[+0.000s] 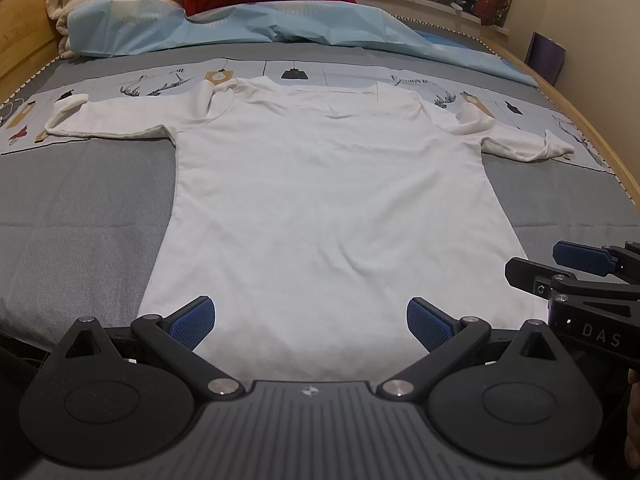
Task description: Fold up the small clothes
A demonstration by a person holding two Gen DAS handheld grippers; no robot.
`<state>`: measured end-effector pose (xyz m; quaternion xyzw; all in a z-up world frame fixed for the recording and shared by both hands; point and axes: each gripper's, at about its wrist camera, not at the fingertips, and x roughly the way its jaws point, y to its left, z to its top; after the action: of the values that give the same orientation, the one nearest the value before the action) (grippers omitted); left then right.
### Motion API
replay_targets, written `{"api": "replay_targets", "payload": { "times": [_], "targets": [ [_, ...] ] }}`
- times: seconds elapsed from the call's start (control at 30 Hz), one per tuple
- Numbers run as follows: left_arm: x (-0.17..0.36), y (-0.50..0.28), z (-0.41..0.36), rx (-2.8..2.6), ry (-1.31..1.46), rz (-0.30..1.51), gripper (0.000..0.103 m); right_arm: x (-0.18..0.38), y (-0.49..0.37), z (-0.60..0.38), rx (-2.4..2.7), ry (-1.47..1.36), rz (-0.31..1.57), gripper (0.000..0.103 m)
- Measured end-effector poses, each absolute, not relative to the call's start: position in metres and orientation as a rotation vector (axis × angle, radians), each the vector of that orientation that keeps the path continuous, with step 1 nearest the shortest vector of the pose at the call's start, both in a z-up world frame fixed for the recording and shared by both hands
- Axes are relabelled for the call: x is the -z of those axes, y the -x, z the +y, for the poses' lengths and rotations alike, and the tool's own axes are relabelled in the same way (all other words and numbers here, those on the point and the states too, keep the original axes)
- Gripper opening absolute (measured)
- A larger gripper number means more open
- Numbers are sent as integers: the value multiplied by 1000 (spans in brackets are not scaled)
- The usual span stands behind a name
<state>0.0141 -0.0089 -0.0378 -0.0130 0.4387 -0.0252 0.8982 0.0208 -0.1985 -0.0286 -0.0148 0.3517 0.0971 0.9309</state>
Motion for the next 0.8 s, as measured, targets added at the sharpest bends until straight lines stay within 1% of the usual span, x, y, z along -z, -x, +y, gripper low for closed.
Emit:
{"api": "replay_targets", "payload": {
  "times": [0.8],
  "targets": [
    [39,-15,-9,51,24,913,102,32,-22,-198,-203,26,741,60]
  ]
}}
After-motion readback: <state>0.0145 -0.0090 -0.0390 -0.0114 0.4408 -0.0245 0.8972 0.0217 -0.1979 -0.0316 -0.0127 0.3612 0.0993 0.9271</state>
